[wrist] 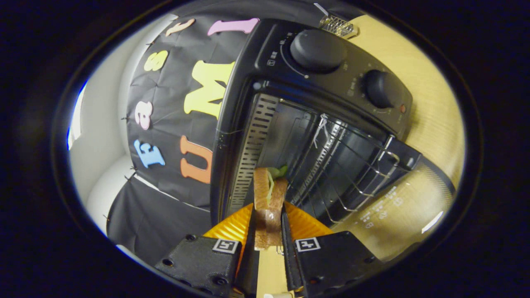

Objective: Open the toaster oven, put the food inside, and close the toaster oven door.

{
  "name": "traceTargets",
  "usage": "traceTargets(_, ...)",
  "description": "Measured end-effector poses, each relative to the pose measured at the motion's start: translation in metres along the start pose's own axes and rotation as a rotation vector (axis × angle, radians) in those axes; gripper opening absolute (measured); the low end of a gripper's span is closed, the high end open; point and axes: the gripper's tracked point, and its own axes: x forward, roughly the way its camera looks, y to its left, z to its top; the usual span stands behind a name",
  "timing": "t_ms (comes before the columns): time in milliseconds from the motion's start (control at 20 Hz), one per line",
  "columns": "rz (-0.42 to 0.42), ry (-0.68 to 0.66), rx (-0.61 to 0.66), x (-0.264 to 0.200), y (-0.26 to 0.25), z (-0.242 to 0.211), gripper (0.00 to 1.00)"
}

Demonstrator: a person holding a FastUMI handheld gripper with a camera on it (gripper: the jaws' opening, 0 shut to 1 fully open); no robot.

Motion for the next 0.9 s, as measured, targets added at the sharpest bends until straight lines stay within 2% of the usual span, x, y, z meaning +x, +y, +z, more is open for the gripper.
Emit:
traceTargets(150,-0.023,0.012,-0.103,0.020,-0.004,-0.003,0.37)
traceTargets(350,-0.065,-0.038,-0.159,0.023,-0.019,0.015,0.38)
traceTargets(450,-0.096,-0.046,-0.207,0.022,-0.031,0.022,0.42)
traceTargets(500,-0.085,-0.046,-0.228,0.019,-0.029,0.025,0.44)
traceTargets(600,-0.099,-0.003,-0.323,0.019,-0.029,0.017,0.50)
traceTargets(750,-0.182,-0.017,-0.559,0.008,-0.025,0.016,0.76)
traceTargets(900,-0.289,-0.018,-0.687,-0.005,-0.035,0.014,1.00)
